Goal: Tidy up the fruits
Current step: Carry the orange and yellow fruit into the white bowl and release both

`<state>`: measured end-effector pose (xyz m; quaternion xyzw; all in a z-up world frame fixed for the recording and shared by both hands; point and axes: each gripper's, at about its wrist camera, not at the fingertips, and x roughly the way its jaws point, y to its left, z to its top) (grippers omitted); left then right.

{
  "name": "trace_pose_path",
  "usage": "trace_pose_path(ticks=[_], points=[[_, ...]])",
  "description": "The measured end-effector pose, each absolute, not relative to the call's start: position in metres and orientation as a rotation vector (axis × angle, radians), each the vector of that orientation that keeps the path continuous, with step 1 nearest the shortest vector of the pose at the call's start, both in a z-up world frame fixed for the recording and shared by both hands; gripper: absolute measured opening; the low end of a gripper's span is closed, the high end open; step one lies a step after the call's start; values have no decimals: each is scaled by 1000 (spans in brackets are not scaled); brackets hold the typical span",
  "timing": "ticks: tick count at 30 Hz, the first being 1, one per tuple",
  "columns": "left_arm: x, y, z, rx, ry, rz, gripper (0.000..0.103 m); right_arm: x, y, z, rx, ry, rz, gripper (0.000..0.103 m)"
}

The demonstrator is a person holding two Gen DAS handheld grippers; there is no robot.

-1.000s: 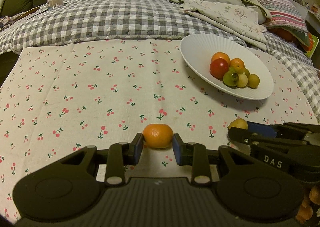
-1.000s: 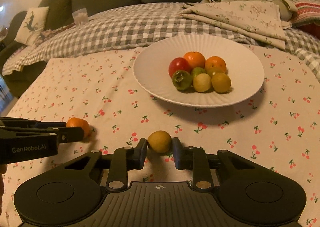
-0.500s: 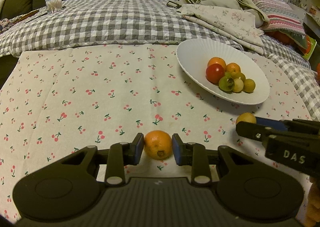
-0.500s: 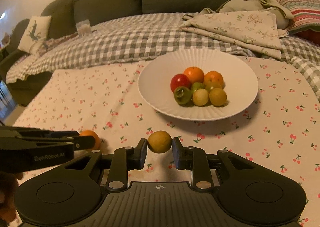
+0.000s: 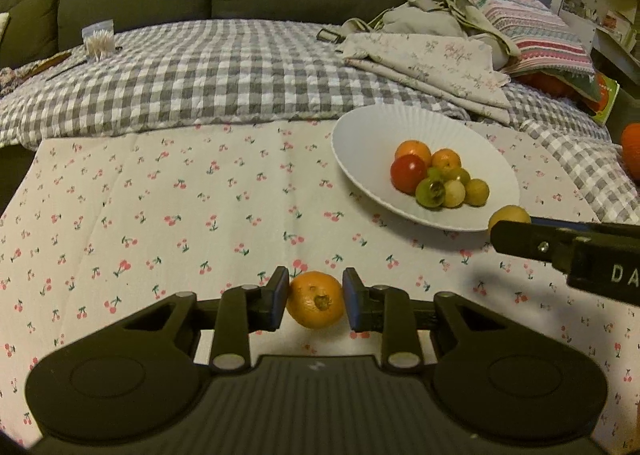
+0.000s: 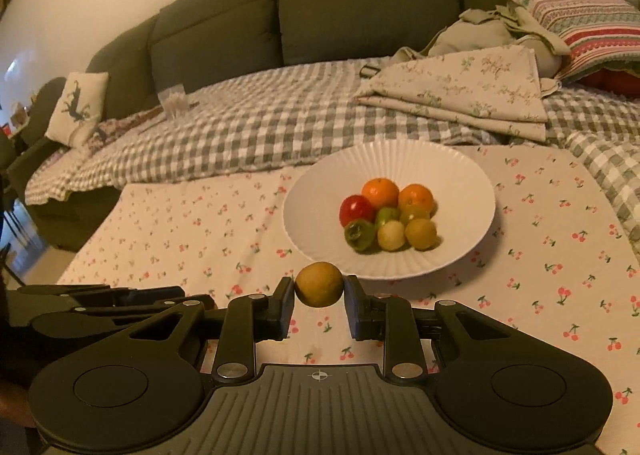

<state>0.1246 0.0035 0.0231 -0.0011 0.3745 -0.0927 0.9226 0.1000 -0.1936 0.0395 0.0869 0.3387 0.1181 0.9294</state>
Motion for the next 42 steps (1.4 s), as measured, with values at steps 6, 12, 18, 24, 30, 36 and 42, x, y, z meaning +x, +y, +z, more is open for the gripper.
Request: trace_pose_path(ticks=[6, 12, 18, 24, 30, 36, 42], points=[[124, -8, 30, 47, 725, -196, 27, 100, -205, 45, 190, 671, 215, 25], [126, -19, 36, 87, 704, -204, 27, 103, -215, 48, 208, 661, 191, 25], [136, -29, 41, 123, 683, -203, 27, 107, -226, 50, 217, 653, 164, 25], [150, -37, 41, 142, 668, -208, 27, 116, -237, 49, 226, 652, 139, 25], [172, -36, 35, 96, 681, -230, 25, 128, -246, 45, 223, 656, 118, 25], [191, -40, 31, 99, 657, -267, 22, 144, -256, 37, 219, 665, 93, 25], [200, -32, 25, 27, 745, -326, 21, 163, -260, 24, 206, 686, 76, 25]])
